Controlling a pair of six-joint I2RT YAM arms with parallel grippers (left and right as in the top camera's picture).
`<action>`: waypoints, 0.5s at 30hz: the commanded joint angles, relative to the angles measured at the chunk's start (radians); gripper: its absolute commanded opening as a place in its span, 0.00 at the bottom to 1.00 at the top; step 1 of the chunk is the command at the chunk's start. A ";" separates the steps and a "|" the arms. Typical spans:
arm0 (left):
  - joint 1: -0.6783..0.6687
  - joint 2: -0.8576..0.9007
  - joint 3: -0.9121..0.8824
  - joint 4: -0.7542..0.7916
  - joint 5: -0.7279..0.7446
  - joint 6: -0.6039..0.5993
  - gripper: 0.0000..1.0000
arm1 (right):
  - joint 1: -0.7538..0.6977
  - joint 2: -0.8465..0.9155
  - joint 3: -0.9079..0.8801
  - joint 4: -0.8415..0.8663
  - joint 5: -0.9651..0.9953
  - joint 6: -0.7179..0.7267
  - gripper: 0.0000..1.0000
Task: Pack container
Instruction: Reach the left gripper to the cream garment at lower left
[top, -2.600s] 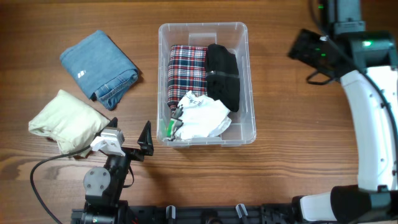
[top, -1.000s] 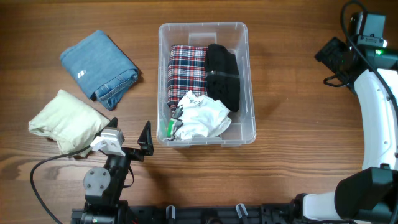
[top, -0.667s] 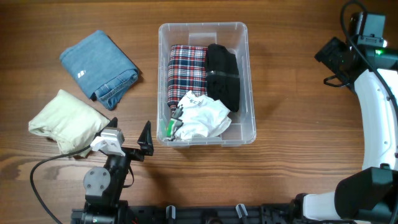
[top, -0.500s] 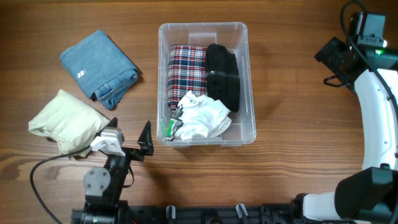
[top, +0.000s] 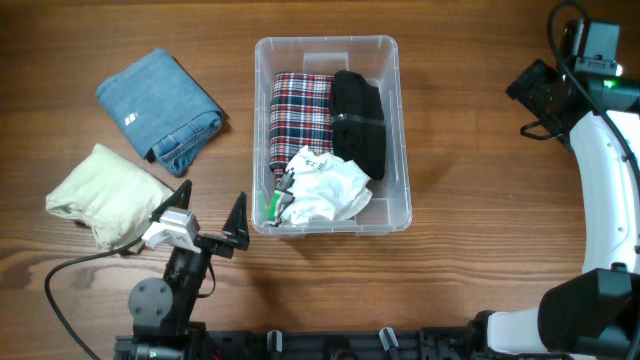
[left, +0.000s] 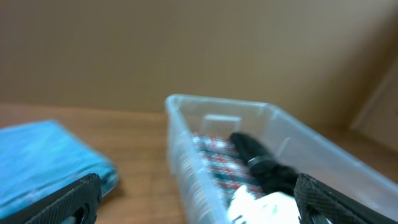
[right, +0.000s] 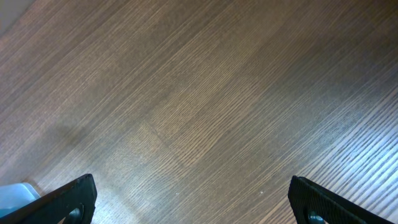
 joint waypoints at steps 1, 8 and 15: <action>-0.004 0.000 0.082 -0.011 0.085 -0.010 1.00 | -0.002 0.010 -0.003 0.003 -0.008 0.016 1.00; -0.004 0.097 0.369 -0.309 0.024 -0.001 1.00 | -0.002 0.011 -0.003 0.006 -0.008 0.016 1.00; -0.004 0.541 0.873 -0.798 -0.166 0.031 1.00 | -0.002 0.010 -0.003 0.006 -0.008 0.016 1.00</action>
